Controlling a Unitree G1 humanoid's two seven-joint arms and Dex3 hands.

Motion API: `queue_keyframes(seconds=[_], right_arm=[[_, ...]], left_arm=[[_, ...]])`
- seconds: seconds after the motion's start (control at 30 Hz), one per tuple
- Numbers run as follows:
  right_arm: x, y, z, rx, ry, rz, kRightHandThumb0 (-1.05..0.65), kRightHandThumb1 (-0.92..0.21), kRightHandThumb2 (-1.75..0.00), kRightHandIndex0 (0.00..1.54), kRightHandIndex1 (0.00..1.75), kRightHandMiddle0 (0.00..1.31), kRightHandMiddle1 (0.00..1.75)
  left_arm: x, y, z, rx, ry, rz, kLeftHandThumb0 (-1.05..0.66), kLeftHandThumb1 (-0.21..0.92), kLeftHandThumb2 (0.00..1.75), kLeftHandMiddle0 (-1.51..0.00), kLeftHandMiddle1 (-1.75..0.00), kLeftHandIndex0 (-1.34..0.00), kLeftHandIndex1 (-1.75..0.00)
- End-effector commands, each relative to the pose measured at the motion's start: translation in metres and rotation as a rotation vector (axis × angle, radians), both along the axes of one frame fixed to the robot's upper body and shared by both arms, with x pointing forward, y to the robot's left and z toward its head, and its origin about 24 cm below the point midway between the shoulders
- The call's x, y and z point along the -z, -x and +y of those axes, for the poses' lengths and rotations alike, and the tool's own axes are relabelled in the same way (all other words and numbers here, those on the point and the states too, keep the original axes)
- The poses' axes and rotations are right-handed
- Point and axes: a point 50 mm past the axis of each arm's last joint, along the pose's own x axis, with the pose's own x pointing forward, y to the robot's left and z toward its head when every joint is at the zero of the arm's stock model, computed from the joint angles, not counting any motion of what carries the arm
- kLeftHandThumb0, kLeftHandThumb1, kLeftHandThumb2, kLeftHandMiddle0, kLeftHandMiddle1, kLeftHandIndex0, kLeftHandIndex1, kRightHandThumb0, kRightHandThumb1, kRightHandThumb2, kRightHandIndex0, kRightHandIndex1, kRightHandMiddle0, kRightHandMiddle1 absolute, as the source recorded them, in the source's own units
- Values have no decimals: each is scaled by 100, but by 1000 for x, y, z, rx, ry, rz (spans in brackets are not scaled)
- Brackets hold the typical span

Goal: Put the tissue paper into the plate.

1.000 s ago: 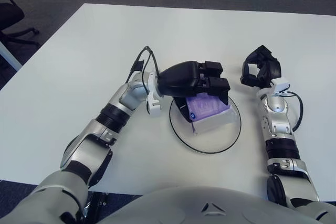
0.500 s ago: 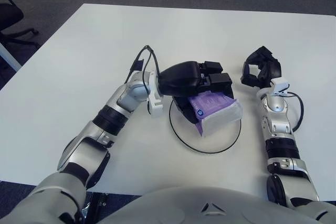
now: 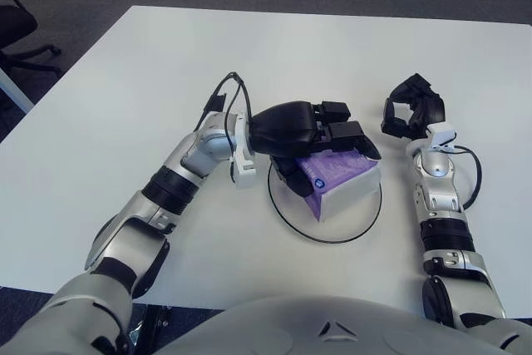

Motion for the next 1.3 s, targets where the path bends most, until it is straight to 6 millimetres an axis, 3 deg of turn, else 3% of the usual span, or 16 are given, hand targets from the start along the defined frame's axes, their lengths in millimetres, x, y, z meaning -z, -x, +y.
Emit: queue_keyframes(seconds=[0.0,0.23,0.4,0.63,0.8,1.0,1.27], right_arm=[[75,42,0,59,-36,281,-48,-32,-131,123,175,61,175],[74,41,1,72,-25,274,-49,-31,-133,124,175,62,175],[73,40,2,91,-18,272,-50,-27,-137,126,175,65,175],[74,40,2,112,-25,267,-51,-25,-140,127,175,67,175],[74,40,2,114,-15,262,-52,-22,-143,129,175,69,175],[76,40,1,98,-25,273,-53,-20,-145,127,175,71,175],[68,40,8,95,151,272,-52,-21,-144,118,175,70,175]], left_arm=[[-8,0,0,36,-74,-24,-105,92,103,-26,-173,0,-61],[-11,-2,1,67,-147,-44,-105,92,101,-18,-165,0,-49],[-13,-2,1,72,-174,-45,-105,92,100,-10,-148,0,-37],[-14,-4,-1,87,-176,8,-105,92,100,-6,-130,0,-33],[-14,-8,-2,107,-240,94,-105,92,93,-2,-82,0,-34],[-13,-13,0,103,-247,206,-105,92,88,0,-42,0,-24],[-11,-13,2,116,-182,250,-105,92,87,0,-11,0,-2]])
